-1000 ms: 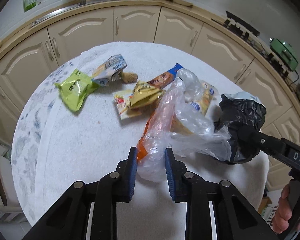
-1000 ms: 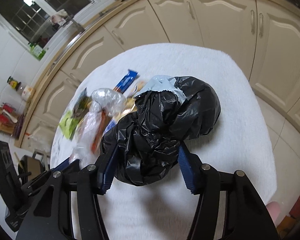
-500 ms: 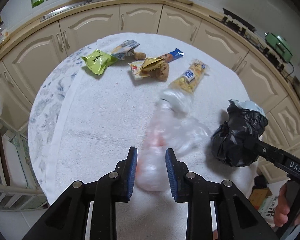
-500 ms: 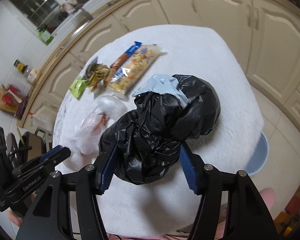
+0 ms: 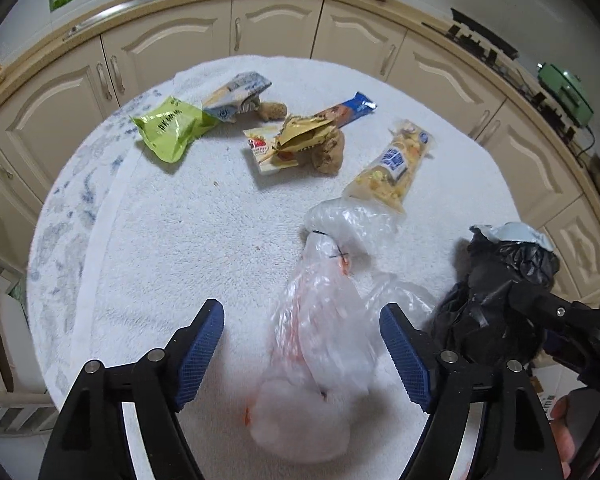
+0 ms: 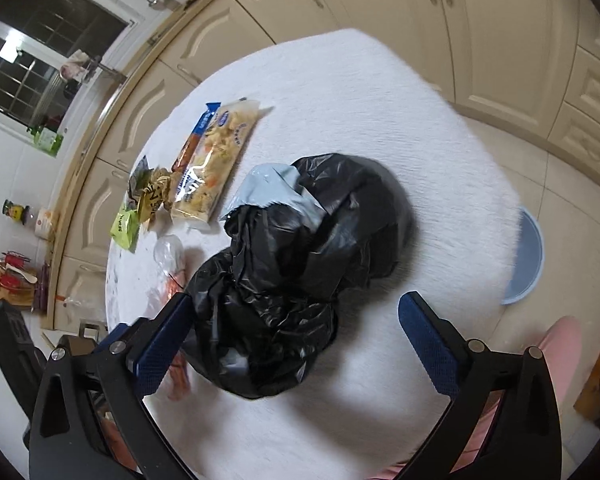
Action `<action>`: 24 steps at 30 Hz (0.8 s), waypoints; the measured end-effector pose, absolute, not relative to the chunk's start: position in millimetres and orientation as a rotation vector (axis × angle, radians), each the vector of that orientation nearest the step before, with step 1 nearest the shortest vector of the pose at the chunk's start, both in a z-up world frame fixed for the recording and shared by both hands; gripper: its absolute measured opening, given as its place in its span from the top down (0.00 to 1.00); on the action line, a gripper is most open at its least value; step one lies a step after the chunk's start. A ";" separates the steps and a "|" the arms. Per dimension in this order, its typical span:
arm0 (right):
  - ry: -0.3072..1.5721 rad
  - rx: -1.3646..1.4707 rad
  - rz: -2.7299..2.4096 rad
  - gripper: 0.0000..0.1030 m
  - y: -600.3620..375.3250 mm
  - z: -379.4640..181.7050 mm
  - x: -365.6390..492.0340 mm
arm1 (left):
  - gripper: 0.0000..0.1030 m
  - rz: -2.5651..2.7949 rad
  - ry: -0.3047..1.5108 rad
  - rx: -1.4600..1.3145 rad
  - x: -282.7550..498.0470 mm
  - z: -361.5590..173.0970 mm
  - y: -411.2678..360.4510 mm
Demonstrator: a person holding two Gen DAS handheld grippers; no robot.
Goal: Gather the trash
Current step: 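Grasp the black plastic bag with the right tool while the left tool grasps the clear plastic bag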
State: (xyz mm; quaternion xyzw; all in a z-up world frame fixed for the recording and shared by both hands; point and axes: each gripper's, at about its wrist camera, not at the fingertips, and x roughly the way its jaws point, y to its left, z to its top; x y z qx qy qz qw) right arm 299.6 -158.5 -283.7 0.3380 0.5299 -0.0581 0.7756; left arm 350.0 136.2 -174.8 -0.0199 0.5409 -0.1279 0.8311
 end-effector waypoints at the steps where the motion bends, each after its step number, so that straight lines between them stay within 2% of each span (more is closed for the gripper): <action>1: 1.151 0.738 -0.123 0.00 -155.6 -285.9 303.7 | 0.26 -0.274 1.162 -0.047 355.3 -181.2 136.4; 4: 1.156 0.761 -0.119 0.00 -150.2 -294.2 312.5 | 0.32 -0.280 1.219 -0.063 368.0 -203.7 138.1; 5: 1.154 0.773 -0.119 0.00 -149.4 -296.5 314.6 | 0.34 -0.278 1.181 -0.044 366.6 -202.1 137.0; 6: 1.150 0.788 -0.120 0.00 -148.8 -299.5 317.2 | 0.48 -0.285 1.179 -0.029 367.6 -203.0 136.4; 9: 1.120 0.748 -0.120 0.01 -143.5 -299.1 321.5 | 0.72 -0.297 1.171 -0.012 369.7 -204.9 135.0; 10: 1.111 0.729 -0.088 0.14 -139.9 -297.7 323.1 | 0.74 -0.298 1.171 -0.016 371.1 -205.5 135.8; 11: 1.106 0.734 -0.040 0.30 -137.3 -297.0 324.3 | 0.74 -0.300 1.172 -0.020 372.1 -205.1 135.6; 16: 1.100 0.564 -0.056 0.33 -124.4 -278.3 317.2 | 0.76 -0.264 1.152 -0.014 372.0 -195.6 134.3; 24: 1.039 0.509 -0.118 0.34 -144.1 -255.4 292.5 | 0.77 -0.267 1.123 -0.004 361.2 -175.7 118.9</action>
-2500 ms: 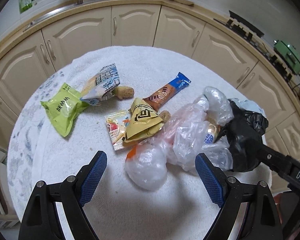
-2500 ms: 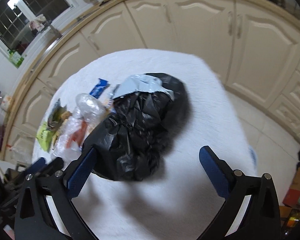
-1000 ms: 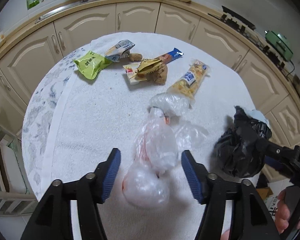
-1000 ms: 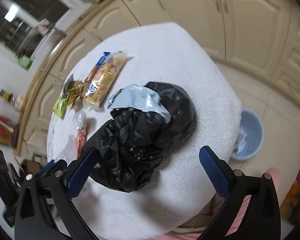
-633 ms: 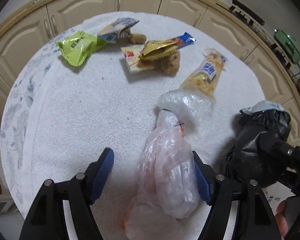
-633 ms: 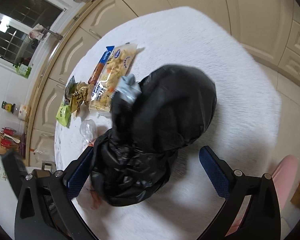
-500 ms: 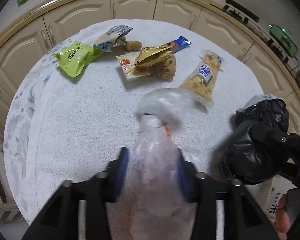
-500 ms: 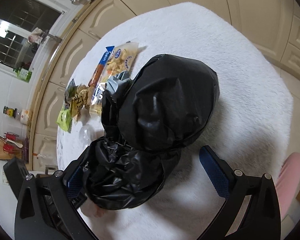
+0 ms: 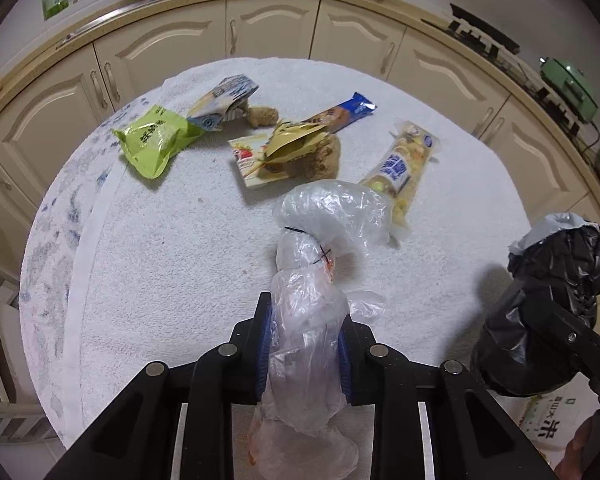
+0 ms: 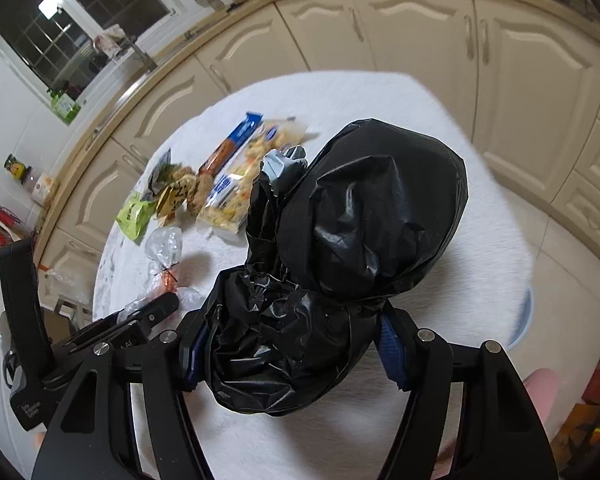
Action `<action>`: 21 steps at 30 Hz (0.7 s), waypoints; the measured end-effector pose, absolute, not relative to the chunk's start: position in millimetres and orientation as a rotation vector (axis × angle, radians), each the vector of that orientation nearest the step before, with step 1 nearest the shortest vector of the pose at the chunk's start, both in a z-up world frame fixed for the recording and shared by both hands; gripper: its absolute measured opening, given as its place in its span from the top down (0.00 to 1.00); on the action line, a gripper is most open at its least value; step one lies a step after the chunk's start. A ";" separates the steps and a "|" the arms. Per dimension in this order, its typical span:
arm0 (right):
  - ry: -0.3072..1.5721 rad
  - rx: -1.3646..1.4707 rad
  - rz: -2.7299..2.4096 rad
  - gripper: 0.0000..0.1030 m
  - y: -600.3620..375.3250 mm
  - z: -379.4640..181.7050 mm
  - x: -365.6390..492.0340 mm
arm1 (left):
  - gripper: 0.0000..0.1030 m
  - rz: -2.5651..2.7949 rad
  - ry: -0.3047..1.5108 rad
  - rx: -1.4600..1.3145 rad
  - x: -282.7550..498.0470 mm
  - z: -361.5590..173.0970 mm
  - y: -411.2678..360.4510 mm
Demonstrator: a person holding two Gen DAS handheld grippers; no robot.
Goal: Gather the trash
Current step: 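Grasp the black plastic bag with the right tool while the left tool grasps the clear plastic bag, then carry the black bag and clear bag in both tools over the blue bin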
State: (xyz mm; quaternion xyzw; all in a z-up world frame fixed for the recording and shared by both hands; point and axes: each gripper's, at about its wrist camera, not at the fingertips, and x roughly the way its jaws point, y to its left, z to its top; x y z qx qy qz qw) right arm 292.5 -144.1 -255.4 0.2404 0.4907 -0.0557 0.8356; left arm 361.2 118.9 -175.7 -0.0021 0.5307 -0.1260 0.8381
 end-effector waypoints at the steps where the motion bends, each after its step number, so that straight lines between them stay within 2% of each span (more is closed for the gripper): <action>1: 1.033 0.509 -0.129 0.34 -147.8 -253.6 289.2 | 0.77 -0.271 1.117 0.000 359.6 -172.8 115.9; 10: 0.989 0.571 -0.194 0.34 -193.2 -243.6 253.5 | 0.77 -0.352 1.070 0.050 339.2 -146.2 71.8; 21: 0.905 0.659 -0.357 0.34 -266.9 -230.1 188.7 | 0.77 -0.515 1.048 0.143 308.1 -131.8 -19.9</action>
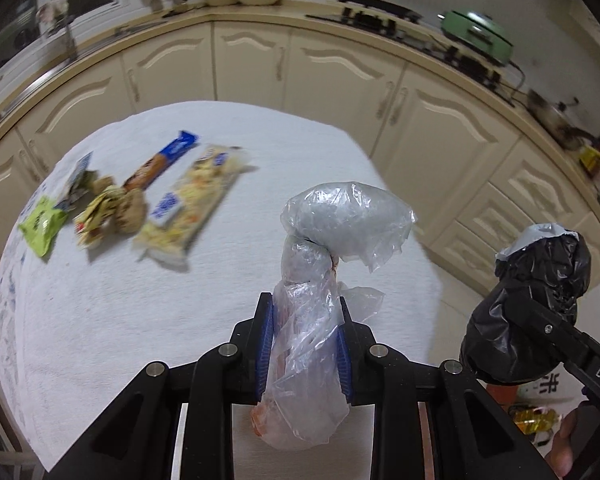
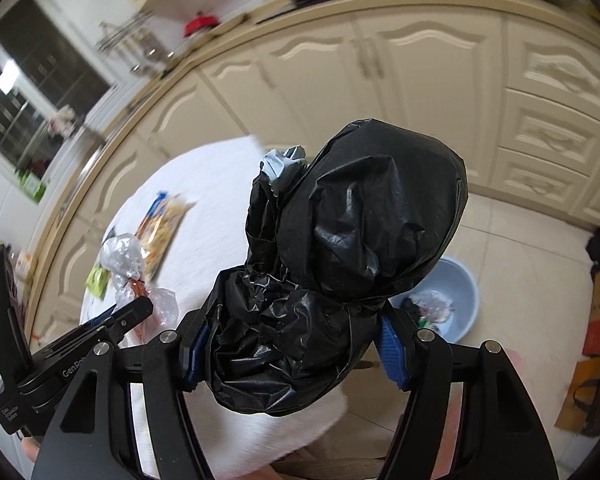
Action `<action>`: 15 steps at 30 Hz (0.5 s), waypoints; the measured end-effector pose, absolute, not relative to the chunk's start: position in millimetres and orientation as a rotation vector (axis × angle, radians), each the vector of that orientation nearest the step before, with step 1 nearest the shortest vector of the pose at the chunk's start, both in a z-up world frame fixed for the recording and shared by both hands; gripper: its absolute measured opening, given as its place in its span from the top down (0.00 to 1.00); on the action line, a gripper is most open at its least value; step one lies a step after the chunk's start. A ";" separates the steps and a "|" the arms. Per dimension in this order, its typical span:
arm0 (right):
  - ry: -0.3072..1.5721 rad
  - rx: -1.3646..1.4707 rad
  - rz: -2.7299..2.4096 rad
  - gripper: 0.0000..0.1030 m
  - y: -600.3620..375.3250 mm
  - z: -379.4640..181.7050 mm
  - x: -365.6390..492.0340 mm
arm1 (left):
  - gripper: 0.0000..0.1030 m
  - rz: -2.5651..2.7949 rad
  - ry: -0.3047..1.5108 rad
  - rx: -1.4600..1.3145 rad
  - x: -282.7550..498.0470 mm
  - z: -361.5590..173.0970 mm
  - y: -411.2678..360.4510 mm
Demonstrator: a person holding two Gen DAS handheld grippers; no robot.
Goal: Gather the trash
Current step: 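Carry the black bag and clear bag in both tools over the blue bin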
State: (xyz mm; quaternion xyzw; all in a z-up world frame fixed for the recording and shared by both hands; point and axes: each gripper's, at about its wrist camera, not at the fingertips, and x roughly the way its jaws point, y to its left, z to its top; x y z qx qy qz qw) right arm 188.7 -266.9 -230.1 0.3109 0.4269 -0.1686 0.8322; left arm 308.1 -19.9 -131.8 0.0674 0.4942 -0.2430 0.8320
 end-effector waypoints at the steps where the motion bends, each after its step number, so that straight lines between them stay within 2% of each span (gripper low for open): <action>1: 0.897 0.671 -0.373 0.34 -274.2 -229.3 181.8 | 0.77 -0.533 1.048 0.149 306.9 -131.9 -28.8; 15: 0.850 0.817 -0.565 0.34 -358.9 -246.9 103.2 | 0.77 -0.748 1.049 0.294 283.8 -145.5 -165.8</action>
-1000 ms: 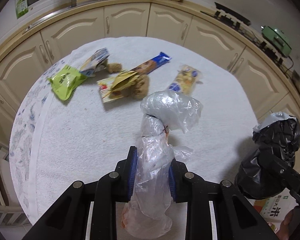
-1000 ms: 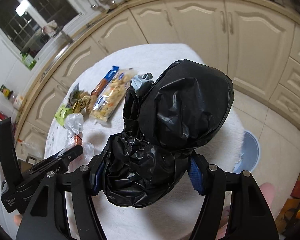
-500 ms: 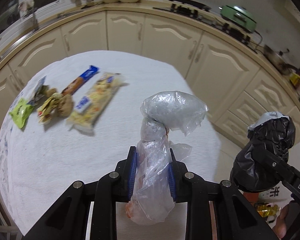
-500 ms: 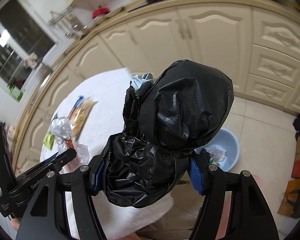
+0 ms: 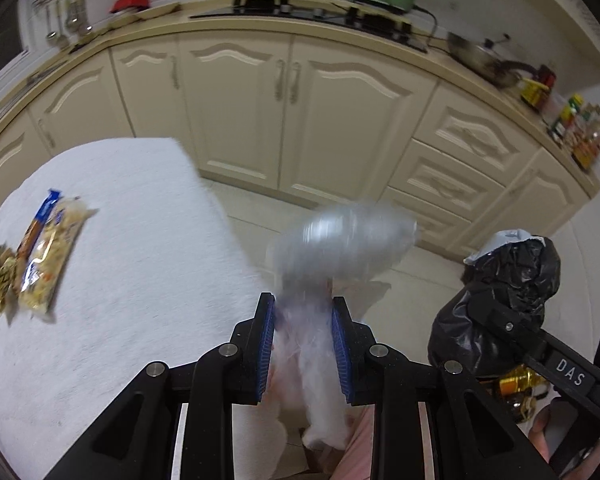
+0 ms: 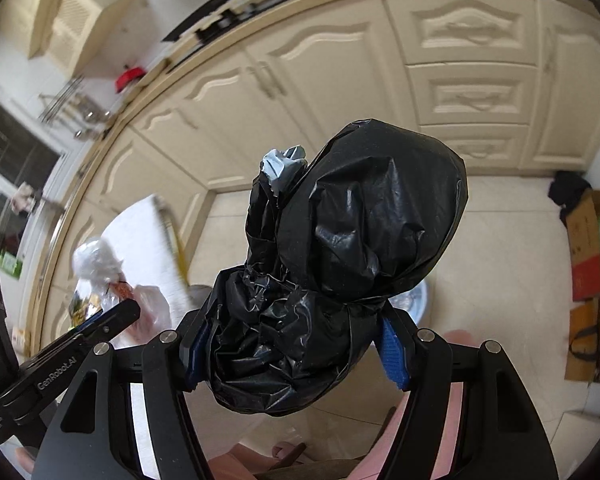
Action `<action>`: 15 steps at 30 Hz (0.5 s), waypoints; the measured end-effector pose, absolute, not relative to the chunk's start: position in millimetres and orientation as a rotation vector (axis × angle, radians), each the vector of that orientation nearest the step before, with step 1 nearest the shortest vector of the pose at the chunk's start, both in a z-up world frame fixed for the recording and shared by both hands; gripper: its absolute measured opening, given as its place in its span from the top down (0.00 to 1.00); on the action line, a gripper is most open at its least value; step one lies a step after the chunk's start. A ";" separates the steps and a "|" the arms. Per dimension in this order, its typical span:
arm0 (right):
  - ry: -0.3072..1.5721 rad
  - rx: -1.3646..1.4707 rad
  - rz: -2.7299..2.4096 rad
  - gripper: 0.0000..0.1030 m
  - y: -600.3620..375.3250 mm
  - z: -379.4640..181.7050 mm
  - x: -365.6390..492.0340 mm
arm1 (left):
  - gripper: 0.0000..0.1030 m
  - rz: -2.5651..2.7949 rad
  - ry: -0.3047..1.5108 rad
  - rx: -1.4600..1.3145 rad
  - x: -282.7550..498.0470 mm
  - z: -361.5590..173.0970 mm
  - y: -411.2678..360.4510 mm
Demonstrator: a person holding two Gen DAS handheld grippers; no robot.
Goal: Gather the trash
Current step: 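Carry the black bag and clear bag in both tools over the blue bin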
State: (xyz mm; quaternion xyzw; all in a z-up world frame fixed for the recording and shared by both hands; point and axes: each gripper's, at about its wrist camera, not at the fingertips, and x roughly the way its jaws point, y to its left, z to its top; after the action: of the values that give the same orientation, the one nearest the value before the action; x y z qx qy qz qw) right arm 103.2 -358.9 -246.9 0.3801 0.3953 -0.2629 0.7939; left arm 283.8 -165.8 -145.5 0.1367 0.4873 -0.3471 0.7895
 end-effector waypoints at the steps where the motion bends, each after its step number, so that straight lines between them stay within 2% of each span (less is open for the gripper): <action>1: 0.849 0.825 -0.575 0.34 -363.9 -248.5 99.9 | 0.79 -0.754 1.048 0.302 285.8 -147.8 -172.2; 3: 0.849 0.839 -0.592 0.34 -374.2 -252.4 92.5 | 0.87 -0.783 1.064 0.320 287.8 -155.8 -191.4; 8: 0.862 0.866 -0.623 0.34 -391.8 -264.3 81.2 | 0.87 -0.781 1.095 0.346 309.7 -184.3 -237.2; 12: 0.883 0.895 -0.639 0.34 -405.5 -277.0 76.1 | 0.79 -0.755 1.168 0.385 328.0 -218.6 -264.8; 15: 0.900 0.905 -0.650 0.34 -414.1 -285.9 75.0 | 0.54 -0.741 1.222 0.407 338.3 -239.2 -281.1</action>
State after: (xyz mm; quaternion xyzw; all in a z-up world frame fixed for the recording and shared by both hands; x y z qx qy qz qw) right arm 75.0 -414.1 -285.9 0.4150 0.4124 -0.2981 0.7543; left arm 338.3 -281.1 -239.2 0.1853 0.5565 -0.3374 0.7363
